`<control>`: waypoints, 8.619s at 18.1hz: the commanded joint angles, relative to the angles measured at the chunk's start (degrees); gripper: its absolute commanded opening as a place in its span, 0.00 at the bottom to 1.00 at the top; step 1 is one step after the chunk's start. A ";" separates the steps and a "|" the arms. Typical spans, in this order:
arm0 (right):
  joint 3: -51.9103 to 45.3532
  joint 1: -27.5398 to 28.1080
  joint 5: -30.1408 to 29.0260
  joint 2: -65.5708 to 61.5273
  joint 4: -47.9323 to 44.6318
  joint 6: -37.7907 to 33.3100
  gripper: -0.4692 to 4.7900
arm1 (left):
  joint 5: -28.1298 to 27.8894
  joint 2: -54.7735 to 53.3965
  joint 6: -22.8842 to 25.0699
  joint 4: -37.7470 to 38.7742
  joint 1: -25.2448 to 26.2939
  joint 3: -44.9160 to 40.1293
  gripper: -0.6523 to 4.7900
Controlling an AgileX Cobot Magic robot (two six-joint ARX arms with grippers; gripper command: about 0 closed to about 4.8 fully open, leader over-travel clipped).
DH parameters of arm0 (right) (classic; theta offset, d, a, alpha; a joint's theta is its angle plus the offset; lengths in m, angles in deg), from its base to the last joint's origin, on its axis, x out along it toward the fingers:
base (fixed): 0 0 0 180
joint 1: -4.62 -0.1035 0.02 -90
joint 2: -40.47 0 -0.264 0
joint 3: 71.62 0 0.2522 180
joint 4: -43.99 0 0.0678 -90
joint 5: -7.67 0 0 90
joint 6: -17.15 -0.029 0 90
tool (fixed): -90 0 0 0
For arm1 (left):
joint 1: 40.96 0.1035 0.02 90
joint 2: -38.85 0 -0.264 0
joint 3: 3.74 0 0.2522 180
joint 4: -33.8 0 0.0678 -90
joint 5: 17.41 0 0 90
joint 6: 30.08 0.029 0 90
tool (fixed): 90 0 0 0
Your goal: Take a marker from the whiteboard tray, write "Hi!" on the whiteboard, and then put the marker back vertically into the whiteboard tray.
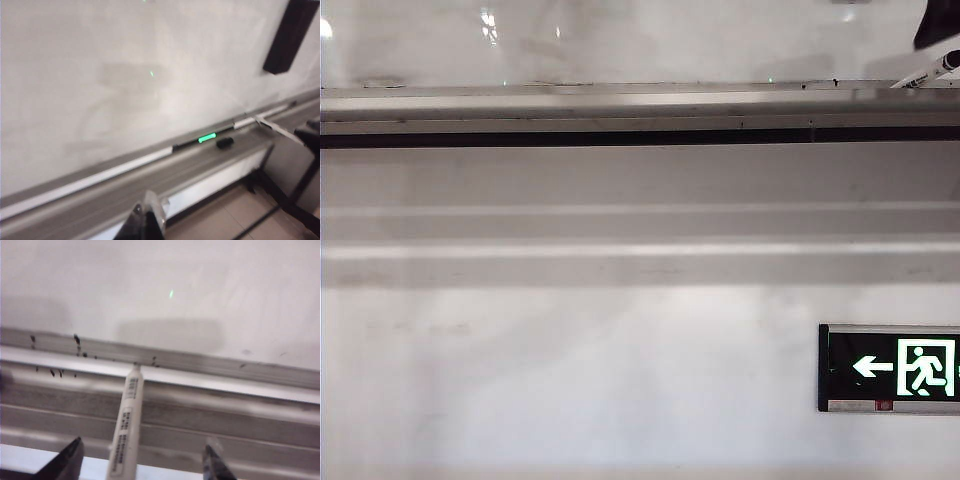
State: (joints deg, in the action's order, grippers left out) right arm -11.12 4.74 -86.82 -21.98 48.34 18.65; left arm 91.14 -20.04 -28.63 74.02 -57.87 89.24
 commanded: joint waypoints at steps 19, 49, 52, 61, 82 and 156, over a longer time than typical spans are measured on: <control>0.42 -0.26 -1.66 -3.17 -0.98 0.04 0.12 | 0.98 0.24 0.04 -3.41 -0.04 0.35 0.11; 50.16 -46.18 30.80 -20.37 12.57 7.76 0.08 | 1.05 0.37 0.04 -6.86 -0.04 0.66 0.11; 50.40 -46.47 31.71 -22.25 10.45 7.74 0.08 | 1.05 0.57 0.04 -6.86 -0.04 0.66 0.11; 50.40 -46.40 34.77 -23.54 5.64 7.32 0.08 | 1.20 0.81 0.04 -6.84 -0.04 0.63 0.11; 50.40 -44.37 34.40 -25.92 11.69 7.45 0.08 | 2.19 1.09 0.02 -6.82 -0.04 0.66 0.11; 50.73 -39.47 30.51 -21.27 12.35 18.45 0.08 | 2.29 1.09 0.02 -6.01 -0.04 0.63 0.11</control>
State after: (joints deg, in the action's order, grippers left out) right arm 39.42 -34.71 -56.55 -43.25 60.15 37.36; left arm 93.04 -19.12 -28.60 68.38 -57.87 89.51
